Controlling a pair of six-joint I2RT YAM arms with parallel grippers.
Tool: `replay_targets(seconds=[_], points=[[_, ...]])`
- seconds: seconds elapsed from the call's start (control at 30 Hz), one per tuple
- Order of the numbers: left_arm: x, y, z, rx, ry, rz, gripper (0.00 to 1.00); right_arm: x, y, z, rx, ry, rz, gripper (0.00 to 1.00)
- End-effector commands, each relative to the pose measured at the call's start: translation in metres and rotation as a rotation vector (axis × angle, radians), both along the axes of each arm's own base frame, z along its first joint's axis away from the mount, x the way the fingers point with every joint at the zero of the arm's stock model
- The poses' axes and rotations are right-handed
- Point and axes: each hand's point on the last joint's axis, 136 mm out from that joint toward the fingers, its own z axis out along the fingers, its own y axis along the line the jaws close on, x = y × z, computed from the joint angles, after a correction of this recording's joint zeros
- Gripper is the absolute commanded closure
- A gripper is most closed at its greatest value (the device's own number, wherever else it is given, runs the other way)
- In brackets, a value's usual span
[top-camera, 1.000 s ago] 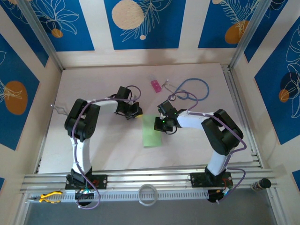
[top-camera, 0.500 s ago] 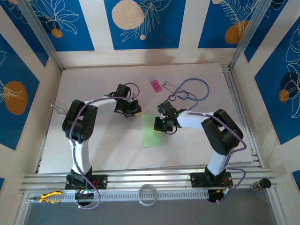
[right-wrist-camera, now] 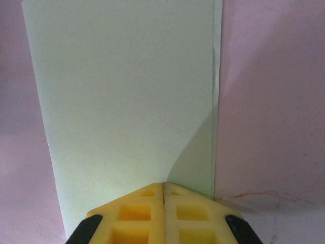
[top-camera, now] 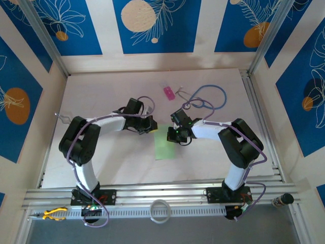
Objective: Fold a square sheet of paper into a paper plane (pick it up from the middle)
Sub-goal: First fold the square sheet of paper in half at the center of the table.
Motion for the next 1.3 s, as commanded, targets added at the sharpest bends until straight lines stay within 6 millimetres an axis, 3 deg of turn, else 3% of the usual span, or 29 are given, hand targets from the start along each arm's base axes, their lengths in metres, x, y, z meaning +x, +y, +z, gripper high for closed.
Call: replay_targets(seconds=[0.0,0.13,0.5,1.03,1.27], points=[[-0.006,-0.008,-0.013,-0.026,0.015,-0.047,0.92,-0.05,-0.043,-0.054,-0.22,0.196,0.013,1.0],[-0.01,-0.007,-0.027,-0.003,0.035,-0.061,0.92,-0.051,-0.043,-0.055,-0.223,0.2,0.013,1.0],[-0.022,0.018,-0.07,0.142,0.061,-0.041,0.92,-0.052,-0.046,-0.057,-0.237,0.205,0.011,1.0],[0.03,0.036,-0.061,0.163,0.015,0.156,0.9,-0.053,-0.046,-0.057,-0.236,0.205,0.018,1.0],[0.044,0.037,-0.057,0.165,0.009,0.201,0.87,-0.054,-0.047,-0.057,-0.237,0.205,0.022,1.0]])
